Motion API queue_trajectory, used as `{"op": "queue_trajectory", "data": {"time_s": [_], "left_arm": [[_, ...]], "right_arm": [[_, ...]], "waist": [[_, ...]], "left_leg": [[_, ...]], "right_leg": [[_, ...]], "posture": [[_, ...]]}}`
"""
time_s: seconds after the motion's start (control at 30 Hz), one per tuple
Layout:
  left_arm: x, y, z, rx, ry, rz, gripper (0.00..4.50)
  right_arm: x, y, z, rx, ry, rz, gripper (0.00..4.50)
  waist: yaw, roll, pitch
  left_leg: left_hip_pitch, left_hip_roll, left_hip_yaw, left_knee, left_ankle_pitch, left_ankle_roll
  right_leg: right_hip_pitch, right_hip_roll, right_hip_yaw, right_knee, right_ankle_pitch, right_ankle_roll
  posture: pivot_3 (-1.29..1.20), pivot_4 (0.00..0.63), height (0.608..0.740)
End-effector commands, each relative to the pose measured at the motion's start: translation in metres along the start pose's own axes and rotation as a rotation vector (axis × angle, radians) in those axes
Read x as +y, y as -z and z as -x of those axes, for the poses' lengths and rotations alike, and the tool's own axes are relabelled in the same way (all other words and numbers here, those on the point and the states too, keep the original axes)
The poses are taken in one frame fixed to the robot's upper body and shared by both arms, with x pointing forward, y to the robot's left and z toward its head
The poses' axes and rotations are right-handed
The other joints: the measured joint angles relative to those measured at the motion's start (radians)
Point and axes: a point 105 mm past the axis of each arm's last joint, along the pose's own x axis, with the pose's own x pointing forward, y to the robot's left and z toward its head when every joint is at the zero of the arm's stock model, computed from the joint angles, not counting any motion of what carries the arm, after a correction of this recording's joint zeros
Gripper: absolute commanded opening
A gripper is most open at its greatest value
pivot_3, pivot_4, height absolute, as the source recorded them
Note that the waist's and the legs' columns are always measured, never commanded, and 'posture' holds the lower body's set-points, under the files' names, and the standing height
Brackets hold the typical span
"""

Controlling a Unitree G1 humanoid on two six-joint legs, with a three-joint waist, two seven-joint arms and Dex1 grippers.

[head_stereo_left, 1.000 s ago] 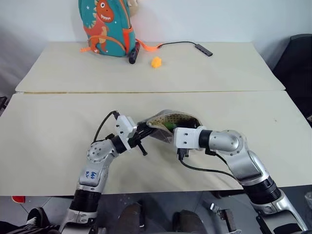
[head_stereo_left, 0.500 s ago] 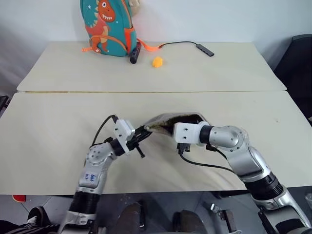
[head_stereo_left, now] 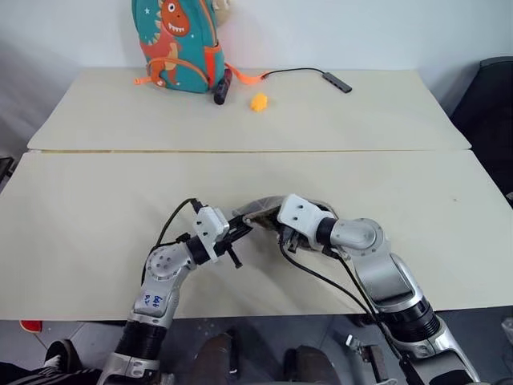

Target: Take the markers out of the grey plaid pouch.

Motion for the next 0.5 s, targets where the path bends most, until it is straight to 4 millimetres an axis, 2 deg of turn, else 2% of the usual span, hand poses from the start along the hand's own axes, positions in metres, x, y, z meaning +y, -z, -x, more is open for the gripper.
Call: {"op": "queue_trajectory", "data": {"time_s": [0.03, 0.13, 0.23, 0.3, 0.4, 0.5], "left_arm": [[0.011, -0.013, -0.004, -0.049, -0.055, -0.024, 0.0], [0.01, -0.01, -0.006, -0.032, -0.049, -0.052, 0.0], [0.017, -0.006, -0.002, -0.016, -0.077, -0.046, 0.0], [0.02, -0.003, 0.002, -0.001, -0.074, -0.054, 0.0], [0.023, 0.001, 0.007, 0.018, -0.075, -0.063, 0.0], [0.026, 0.001, 0.007, 0.017, -0.088, -0.058, 0.0]], "right_arm": [[-0.006, -0.023, 0.008, -0.078, 0.001, 0.112, 0.57], [-0.007, -0.038, 0.013, -0.146, -0.017, 0.174, 0.57], [-0.004, -0.029, 0.02, -0.119, -0.069, 0.274, 0.57], [-0.013, -0.025, 0.023, -0.11, -0.037, 0.258, 0.57], [-0.021, -0.033, 0.026, -0.145, -0.019, 0.251, 0.57], [-0.019, -0.039, 0.028, -0.174, -0.054, 0.276, 0.57]], "waist": [[-0.001, 0.0, 0.0], [-0.001, 0.0, 0.0], [0.001, 0.0, 0.0], [-0.001, 0.0, 0.0], [-0.005, 0.0, 0.0], [-0.003, 0.0, 0.0]], "left_leg": [[0.0, 0.0, 0.0, 0.0, 0.0, 0.0], [0.0, 0.0, 0.0, 0.0, 0.001, 0.001], [0.0, 0.0, 0.0, 0.0, 0.003, 0.005], [0.0, 0.0, 0.0, 0.0, 0.003, 0.005], [0.0, 0.001, 0.0, 0.0, 0.003, 0.005], [0.0, 0.001, 0.0, 0.0, 0.003, 0.005]], "right_leg": [[0.0, 0.0, 0.0, 0.0, 0.0, 0.0], [0.0, 0.0, -0.001, 0.0, 0.0, 0.0], [0.0, 0.0, -0.001, 0.0, 0.0, 0.0], [0.0, 0.0, -0.001, 0.0, 0.0, 0.0], [0.0, 0.001, -0.002, 0.0, 0.0, 0.0], [0.0, 0.0, -0.002, 0.0, 0.0, 0.0]], "posture": [[0.0, 0.15, 0.74], [0.0, 0.15, 0.74], [0.0, 0.15, 0.74], [0.0, 0.15, 0.74], [0.0, 0.15, 0.74], [0.0, 0.15, 0.74]]}}
